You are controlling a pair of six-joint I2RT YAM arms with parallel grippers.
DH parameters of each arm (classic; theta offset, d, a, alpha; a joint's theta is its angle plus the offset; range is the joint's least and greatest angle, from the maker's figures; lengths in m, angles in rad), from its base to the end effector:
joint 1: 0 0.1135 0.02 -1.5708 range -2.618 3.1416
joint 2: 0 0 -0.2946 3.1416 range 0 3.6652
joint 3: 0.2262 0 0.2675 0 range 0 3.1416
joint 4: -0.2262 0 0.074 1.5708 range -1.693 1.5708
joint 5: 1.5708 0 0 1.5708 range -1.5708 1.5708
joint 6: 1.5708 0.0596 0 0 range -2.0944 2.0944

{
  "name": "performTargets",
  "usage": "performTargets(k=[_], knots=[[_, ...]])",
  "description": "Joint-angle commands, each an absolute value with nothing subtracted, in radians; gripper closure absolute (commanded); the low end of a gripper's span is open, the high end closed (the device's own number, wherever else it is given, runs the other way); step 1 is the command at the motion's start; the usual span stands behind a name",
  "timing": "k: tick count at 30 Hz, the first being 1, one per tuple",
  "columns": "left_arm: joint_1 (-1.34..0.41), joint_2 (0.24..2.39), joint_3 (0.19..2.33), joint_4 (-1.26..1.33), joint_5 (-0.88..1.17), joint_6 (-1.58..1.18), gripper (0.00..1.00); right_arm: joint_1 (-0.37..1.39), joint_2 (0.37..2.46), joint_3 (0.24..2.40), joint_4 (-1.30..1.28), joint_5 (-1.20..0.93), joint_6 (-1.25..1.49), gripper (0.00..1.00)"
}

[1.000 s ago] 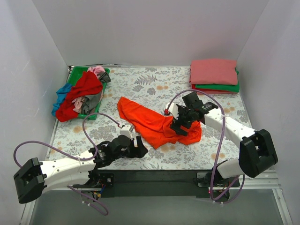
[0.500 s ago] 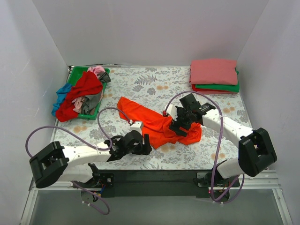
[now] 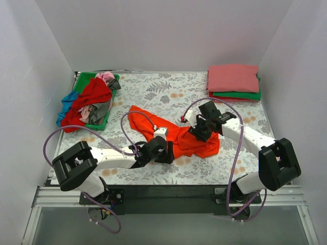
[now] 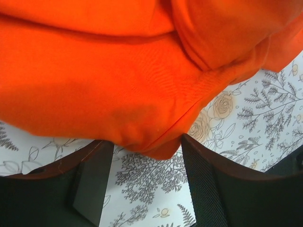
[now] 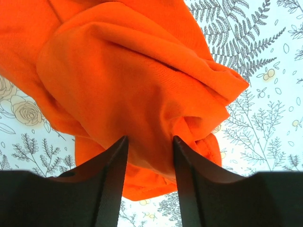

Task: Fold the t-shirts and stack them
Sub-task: Flatten the tshirt out

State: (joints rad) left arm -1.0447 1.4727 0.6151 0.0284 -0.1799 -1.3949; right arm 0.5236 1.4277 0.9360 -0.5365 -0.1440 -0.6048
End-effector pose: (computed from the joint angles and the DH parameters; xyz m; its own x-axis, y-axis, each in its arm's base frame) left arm 0.1582 -0.2512 0.1510 -0.8427 -0.4777 -0.2481 -0.2263 0.7326 -0.6420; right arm 0.2597 0.1598 0.2210 -0.2922 -0.8185 -0.4946 -0.8815 0.4311 -0.1925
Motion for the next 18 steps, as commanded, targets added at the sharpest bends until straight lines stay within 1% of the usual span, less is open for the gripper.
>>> performTargets(k=[1,2,4,5,8,10,11,12,14,18], knots=[[-1.052,1.517,0.643,0.006,-0.198,-1.397,0.44,0.517,1.442,0.930,-0.508,-0.143,-0.581,0.56],[-1.052,1.523,0.644,-0.021,-0.201,-1.399,0.46,0.514,1.440,0.930,-0.508,-0.146,-0.578,0.64],[-1.052,1.535,0.649,-0.023,-0.199,-1.397,0.53,0.506,1.437,0.933,-0.509,-0.155,-0.575,0.73],[-1.054,1.537,0.652,-0.023,-0.198,-1.397,0.59,0.502,1.430,0.934,-0.511,-0.156,-0.574,0.82],[-1.052,1.539,0.653,-0.020,-0.193,-1.396,0.66,0.488,1.407,0.940,-0.511,-0.164,-0.571,0.91],[-1.054,1.533,0.652,-0.018,-0.196,-1.393,0.73,0.477,1.394,0.946,-0.517,-0.176,-0.571,0.94],[-1.052,1.528,0.649,-0.015,-0.196,-1.391,0.79,0.473,1.379,0.951,-0.522,-0.184,-0.571,0.95],[-1.054,1.522,0.644,-0.014,-0.196,-1.390,0.91,0.468,1.371,0.954,-0.528,-0.193,-0.574,0.96],[-1.054,1.487,0.632,-0.014,-0.201,-1.388,1.00,0.457,1.345,0.977,-0.554,-0.219,-0.583,0.99],[-1.055,1.367,0.579,-0.018,-0.225,-1.384,1.00,0.449,1.287,1.011,-0.595,-0.229,-0.629,0.99]])
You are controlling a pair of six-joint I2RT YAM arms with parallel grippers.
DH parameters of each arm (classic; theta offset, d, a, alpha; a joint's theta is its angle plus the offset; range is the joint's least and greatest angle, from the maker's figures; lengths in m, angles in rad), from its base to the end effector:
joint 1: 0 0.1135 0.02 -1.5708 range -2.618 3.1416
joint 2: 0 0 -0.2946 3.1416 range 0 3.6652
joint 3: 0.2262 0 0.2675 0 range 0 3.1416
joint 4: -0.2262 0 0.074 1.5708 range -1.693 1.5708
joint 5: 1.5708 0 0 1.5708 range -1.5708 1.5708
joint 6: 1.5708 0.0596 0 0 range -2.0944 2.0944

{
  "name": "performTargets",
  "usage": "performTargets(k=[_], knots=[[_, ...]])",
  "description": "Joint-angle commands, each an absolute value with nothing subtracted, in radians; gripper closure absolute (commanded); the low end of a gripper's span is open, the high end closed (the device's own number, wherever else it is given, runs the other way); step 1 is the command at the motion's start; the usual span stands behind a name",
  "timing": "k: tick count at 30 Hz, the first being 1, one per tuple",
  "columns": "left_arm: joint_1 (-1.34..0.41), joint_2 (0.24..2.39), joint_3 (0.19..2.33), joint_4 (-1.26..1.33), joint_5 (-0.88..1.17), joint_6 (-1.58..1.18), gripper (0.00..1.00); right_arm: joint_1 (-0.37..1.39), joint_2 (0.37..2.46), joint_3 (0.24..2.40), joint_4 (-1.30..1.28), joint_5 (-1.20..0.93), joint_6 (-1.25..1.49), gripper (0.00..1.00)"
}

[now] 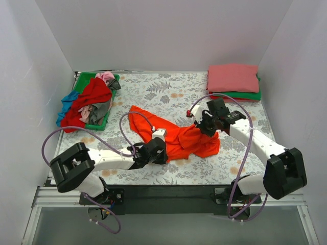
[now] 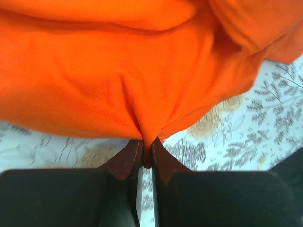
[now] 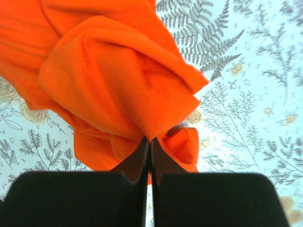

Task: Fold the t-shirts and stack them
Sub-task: Flatten the tshirt out

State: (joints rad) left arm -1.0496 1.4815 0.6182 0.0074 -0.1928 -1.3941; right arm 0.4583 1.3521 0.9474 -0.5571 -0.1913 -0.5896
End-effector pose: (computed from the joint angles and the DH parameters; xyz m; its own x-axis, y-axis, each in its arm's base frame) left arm 0.1571 -0.2507 0.1477 -0.8424 -0.4732 -0.2577 -0.2315 0.7497 -0.6199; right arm 0.2597 0.1407 0.2449 -0.3156 -0.7644 -0.5622 -0.8511 0.4900 -0.1885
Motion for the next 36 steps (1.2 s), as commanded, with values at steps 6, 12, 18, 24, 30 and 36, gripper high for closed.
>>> performTargets(k=[6,12,18,24,30,36], knots=[[-1.057,1.094,0.529,-0.046,-0.242,-1.352,1.00,0.425,1.146,1.075,-0.690,-0.294,-0.709,0.99],[-1.058,0.842,0.551,-0.138,-0.250,-1.304,1.00,0.305,1.066,1.221,-0.828,-0.442,-0.762,0.99],[-1.058,0.684,0.711,-0.228,-0.201,-1.203,1.00,0.148,0.963,1.376,-1.015,-0.685,-0.901,0.99],[-1.060,0.583,0.886,-0.245,-0.083,-1.137,1.00,-0.052,0.871,1.580,-1.199,-0.862,-1.008,0.99],[-1.060,0.563,1.017,-0.265,0.090,-1.137,1.00,-0.176,0.839,1.808,-1.229,-0.904,-1.009,0.99],[-1.060,0.543,0.999,-0.267,-0.134,-1.150,1.00,-0.198,0.856,1.737,-1.161,-0.916,-0.927,0.99]])
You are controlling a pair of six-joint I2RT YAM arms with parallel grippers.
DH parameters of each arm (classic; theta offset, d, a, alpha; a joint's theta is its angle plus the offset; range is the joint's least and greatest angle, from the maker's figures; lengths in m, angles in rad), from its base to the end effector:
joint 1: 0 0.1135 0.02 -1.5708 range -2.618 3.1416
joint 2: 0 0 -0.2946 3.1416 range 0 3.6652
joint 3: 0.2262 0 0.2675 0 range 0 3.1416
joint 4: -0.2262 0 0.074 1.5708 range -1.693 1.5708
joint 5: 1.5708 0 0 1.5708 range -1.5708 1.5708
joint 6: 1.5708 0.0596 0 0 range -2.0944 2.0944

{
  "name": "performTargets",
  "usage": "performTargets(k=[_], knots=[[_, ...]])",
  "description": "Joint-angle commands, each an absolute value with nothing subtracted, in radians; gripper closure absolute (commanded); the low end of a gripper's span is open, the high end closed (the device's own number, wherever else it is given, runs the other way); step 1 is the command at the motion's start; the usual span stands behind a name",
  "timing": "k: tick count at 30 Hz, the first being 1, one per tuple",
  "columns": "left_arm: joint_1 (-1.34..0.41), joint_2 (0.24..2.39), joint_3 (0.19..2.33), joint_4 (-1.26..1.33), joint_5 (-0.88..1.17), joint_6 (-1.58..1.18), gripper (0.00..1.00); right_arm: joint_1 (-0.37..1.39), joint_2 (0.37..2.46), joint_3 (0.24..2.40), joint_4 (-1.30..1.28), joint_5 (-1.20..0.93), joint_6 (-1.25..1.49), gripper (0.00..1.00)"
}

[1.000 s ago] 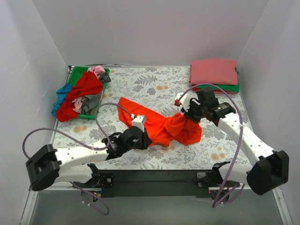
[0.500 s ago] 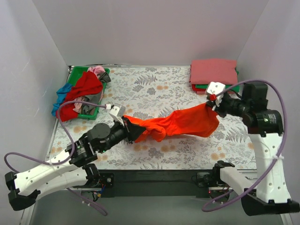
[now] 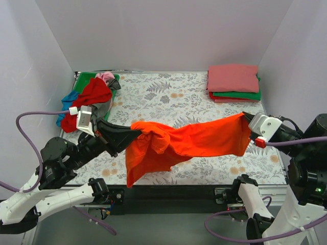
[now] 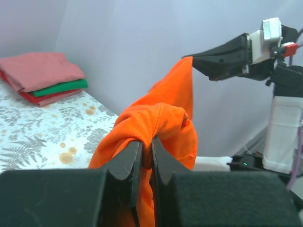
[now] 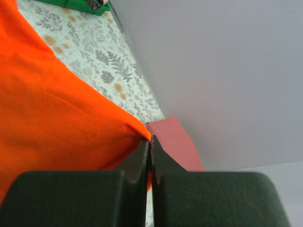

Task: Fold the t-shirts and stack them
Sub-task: Flatten the tshirt out

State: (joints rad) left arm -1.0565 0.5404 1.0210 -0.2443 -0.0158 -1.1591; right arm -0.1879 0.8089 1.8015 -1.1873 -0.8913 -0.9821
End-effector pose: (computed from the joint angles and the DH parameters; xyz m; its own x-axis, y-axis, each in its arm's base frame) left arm 0.0503 -0.0872 0.4701 -0.7448 -0.5446 -0.3857 0.4509 0.0154 -0.8925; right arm 0.0266 0.0421 0.5562 0.4204 -0.6119 -0.6700 -0.5092 0.4520 -0.7324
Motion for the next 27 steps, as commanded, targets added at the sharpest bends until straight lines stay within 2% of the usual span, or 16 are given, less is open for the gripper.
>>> performTargets(k=[1,7,11,13,14,15,17,19,21,22,23,25,26,27], knots=[[-1.060,0.543,0.979,-0.258,-0.170,-1.155,1.00,-0.198,0.867,1.709,-1.128,-0.925,-0.911,0.99],[-1.058,0.593,0.789,-0.150,-0.426,-1.233,1.00,-0.196,0.914,1.409,-0.916,-1.003,-0.779,0.99],[-1.008,0.696,0.706,-0.086,-0.489,-1.264,1.00,-0.177,0.988,1.243,-0.693,-0.974,-0.669,0.99],[-0.831,0.773,0.669,-0.031,-0.386,-1.326,1.00,-0.102,1.052,1.203,-0.616,-0.863,-0.603,0.99],[-0.736,0.841,0.655,-0.006,-0.172,-1.357,1.00,-0.068,1.080,1.183,-0.580,-0.815,-0.591,0.99],[-0.542,0.885,0.625,0.071,-0.069,-1.388,1.00,-0.005,1.142,1.178,-0.530,-0.736,-0.578,0.99],[-0.337,1.056,0.617,0.205,0.175,-1.471,1.00,0.066,1.224,1.210,-0.493,-0.681,-0.533,0.99],[-0.263,1.205,0.682,0.276,0.298,-1.497,1.00,0.083,1.373,1.270,-0.454,-0.609,-0.483,0.99],[-0.193,1.446,0.774,0.278,0.452,-1.508,1.00,0.100,1.480,1.415,-0.454,-0.516,-0.407,0.99],[-0.183,1.524,0.904,0.249,0.490,-1.502,0.88,0.107,1.581,1.477,-0.456,-0.485,-0.376,0.88],[-0.169,1.645,0.969,0.203,0.514,-1.477,0.58,0.113,1.626,1.527,-0.469,-0.453,-0.344,0.74],[-0.167,1.704,1.075,0.066,0.484,-1.430,0.45,0.129,1.716,1.648,-0.512,-0.376,-0.334,0.51],[-0.167,1.701,1.127,0.046,0.463,-1.404,0.42,0.132,1.729,1.664,-0.512,-0.356,-0.334,0.48],[-0.167,1.689,1.147,0.016,0.442,-1.346,0.30,0.133,1.726,1.670,-0.515,-0.318,-0.333,0.47]])
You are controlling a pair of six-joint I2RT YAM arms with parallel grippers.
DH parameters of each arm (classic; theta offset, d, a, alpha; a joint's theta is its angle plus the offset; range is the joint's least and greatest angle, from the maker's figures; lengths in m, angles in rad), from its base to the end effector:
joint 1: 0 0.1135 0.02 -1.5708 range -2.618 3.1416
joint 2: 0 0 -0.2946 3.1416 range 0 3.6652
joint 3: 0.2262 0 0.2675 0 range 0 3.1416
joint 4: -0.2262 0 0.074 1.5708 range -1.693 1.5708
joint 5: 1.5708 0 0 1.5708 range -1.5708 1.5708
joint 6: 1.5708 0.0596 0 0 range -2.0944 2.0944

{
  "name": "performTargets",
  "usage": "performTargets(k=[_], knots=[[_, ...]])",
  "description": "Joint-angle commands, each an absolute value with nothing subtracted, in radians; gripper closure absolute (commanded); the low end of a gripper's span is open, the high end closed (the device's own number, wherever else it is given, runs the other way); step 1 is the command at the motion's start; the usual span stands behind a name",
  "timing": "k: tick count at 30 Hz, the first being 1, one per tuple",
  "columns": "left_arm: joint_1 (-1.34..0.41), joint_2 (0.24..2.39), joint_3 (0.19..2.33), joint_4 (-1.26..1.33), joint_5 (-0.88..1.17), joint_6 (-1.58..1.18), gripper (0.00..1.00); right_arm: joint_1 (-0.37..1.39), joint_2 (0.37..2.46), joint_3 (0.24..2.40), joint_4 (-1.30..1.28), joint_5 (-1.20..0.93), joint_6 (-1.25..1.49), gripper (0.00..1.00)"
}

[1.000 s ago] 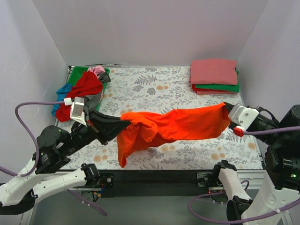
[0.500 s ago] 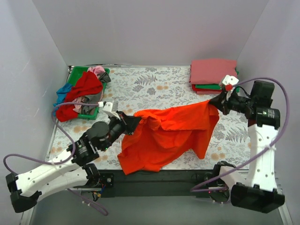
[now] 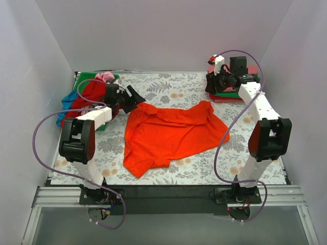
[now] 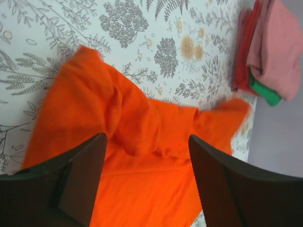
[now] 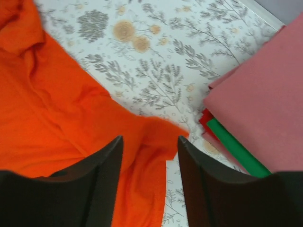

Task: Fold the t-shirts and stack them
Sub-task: Flatten the tshirt out

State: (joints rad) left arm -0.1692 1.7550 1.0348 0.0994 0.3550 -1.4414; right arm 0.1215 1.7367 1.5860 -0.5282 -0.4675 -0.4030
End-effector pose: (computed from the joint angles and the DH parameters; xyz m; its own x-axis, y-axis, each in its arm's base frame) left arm 0.4057 -0.0903 0.2007 -0.5069 -0.8567 0.0955 -0.5122 0.2103 -0.8327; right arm 0.4279 0.0793 0.3444 -0.3944 -0.4008 -0.8269 -0.6642 0.7462 -0.0449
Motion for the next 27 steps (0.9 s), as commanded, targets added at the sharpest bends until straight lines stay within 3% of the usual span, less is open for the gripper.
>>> performTargets(k=[1,2,5,10,13,17,23,27], knots=[[-0.166,1.674,1.167,0.006,0.392,-1.321,0.29,0.132,1.717,1.655,-0.512,-0.299,-0.333,0.42],[-0.166,1.642,1.187,-0.032,0.368,-1.299,0.29,0.133,1.704,1.641,-0.511,-0.282,-0.340,0.36],[-0.166,1.571,1.229,-0.132,0.328,-1.194,0.29,0.133,1.623,1.553,-0.514,-0.314,-0.400,0.35],[-0.172,1.430,1.123,-0.264,0.363,-1.098,0.33,0.141,1.424,1.323,-0.672,-0.615,-0.682,0.30],[-0.219,1.265,0.964,-0.339,0.371,-1.109,0.34,0.140,1.326,1.095,-0.681,-0.520,-0.699,0.29],[-0.342,1.114,0.804,-0.391,0.330,-1.178,0.34,0.053,1.246,0.990,-0.664,-0.381,-0.614,0.31],[-0.511,0.954,0.651,-0.449,0.331,-1.321,0.36,-0.132,1.298,0.890,-0.632,-0.337,-0.568,0.34],[-0.571,0.897,0.630,-0.506,0.316,-1.417,0.36,-0.158,1.377,0.871,-0.612,-0.382,-0.554,0.34]])
